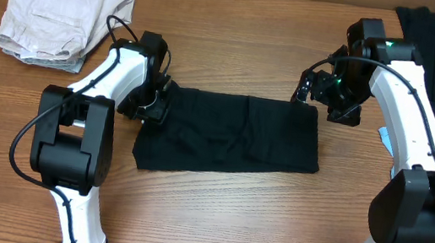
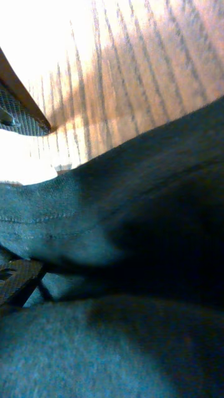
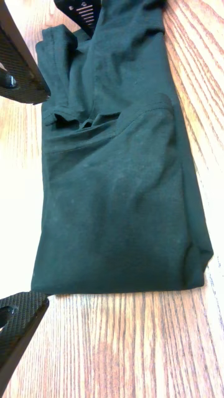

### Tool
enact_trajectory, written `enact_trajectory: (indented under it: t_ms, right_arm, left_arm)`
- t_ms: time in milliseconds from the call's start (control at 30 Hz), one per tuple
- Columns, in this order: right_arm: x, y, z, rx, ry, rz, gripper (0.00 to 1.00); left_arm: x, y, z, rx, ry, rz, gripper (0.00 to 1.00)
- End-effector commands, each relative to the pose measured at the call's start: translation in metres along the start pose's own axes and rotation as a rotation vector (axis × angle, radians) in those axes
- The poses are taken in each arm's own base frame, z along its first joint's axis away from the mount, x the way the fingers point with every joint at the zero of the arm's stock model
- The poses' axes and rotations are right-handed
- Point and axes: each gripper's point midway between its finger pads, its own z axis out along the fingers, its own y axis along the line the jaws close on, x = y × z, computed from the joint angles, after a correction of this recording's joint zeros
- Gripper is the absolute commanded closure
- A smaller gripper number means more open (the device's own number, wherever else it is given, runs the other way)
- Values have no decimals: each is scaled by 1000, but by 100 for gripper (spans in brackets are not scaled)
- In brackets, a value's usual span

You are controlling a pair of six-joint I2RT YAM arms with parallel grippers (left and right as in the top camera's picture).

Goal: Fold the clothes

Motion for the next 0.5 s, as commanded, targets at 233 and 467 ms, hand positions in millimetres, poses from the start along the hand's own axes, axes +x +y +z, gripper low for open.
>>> enact_trajectory:
  t_ms: [233,467]
  right_arm:
    - [-7,6,-17,-8,-65,-29,0]
    - [-7,6,-16,-8,-64,-28,0]
  left_arm:
    - [-10,-71,10,405,-38,31,38]
    - [-3,-51,17,286,-5,6,84]
